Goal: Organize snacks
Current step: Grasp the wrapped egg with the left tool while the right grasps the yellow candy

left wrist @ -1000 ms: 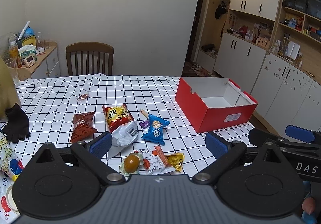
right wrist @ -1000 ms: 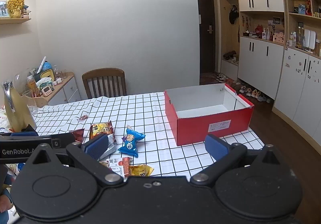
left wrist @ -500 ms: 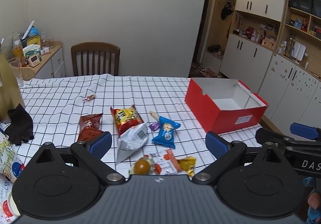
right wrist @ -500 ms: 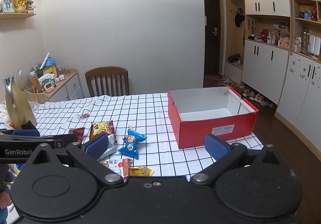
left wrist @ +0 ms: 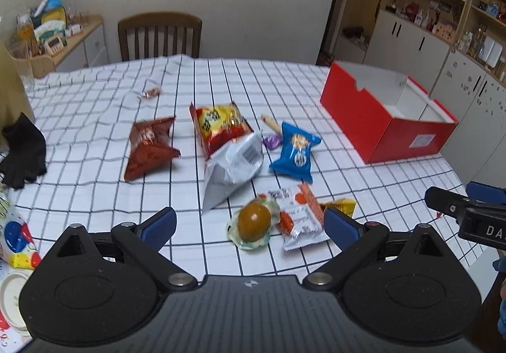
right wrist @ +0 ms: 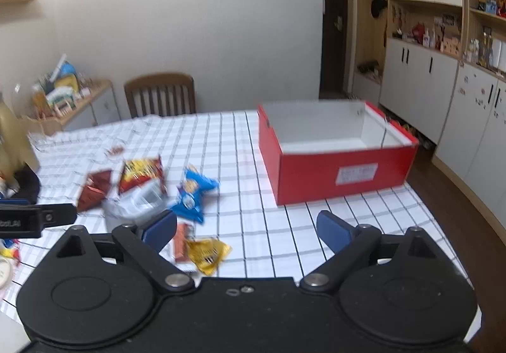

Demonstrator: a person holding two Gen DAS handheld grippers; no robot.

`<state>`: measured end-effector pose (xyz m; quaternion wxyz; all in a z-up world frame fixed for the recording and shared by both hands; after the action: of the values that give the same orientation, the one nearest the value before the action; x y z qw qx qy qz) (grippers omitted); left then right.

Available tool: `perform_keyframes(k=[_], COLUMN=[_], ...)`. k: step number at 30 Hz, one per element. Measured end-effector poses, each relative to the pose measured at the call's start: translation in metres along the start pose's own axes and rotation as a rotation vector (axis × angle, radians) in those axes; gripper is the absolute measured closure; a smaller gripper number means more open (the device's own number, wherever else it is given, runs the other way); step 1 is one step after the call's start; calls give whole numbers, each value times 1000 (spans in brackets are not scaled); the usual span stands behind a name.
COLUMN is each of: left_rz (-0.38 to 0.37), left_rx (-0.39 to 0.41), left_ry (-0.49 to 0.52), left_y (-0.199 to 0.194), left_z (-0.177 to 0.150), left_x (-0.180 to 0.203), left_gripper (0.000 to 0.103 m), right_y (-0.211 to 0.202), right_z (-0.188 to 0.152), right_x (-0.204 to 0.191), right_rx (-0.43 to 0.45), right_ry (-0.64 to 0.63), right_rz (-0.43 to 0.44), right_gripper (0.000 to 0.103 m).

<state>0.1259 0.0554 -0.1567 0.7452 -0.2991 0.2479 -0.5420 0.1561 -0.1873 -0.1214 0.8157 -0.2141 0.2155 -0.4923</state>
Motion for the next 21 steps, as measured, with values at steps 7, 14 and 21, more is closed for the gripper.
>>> perform_keyframes(k=[7,14,21], left_rz=[16,23,2], left_rx=[-82,-130,-153], left_ry=[-18,15,64], left_y=[42,71,89], left_z=[-8,-16,-19], left_x=[-3,5,18], left_gripper=[4,10,28], right_y=[45,84,116], right_z=[-23,-39,-53], right_x=[-3,-13,-17], right_rx=[-107,-195,-271], right_ry=[-19,-106,-167], right_rz=[61,95,100], right_gripper=[23,35,52])
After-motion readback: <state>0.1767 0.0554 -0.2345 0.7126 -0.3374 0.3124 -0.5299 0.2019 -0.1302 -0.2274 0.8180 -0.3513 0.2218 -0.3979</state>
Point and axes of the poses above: each gripper's, at about its wrist camera, not at the fingertips, and y roughly the way its jaws point, x to its right, z to its top, the point moved 10 cm from there along y, roughly the way its jaws point, and after that the axes turned 13 degrees about z, right-handed, at the moved point
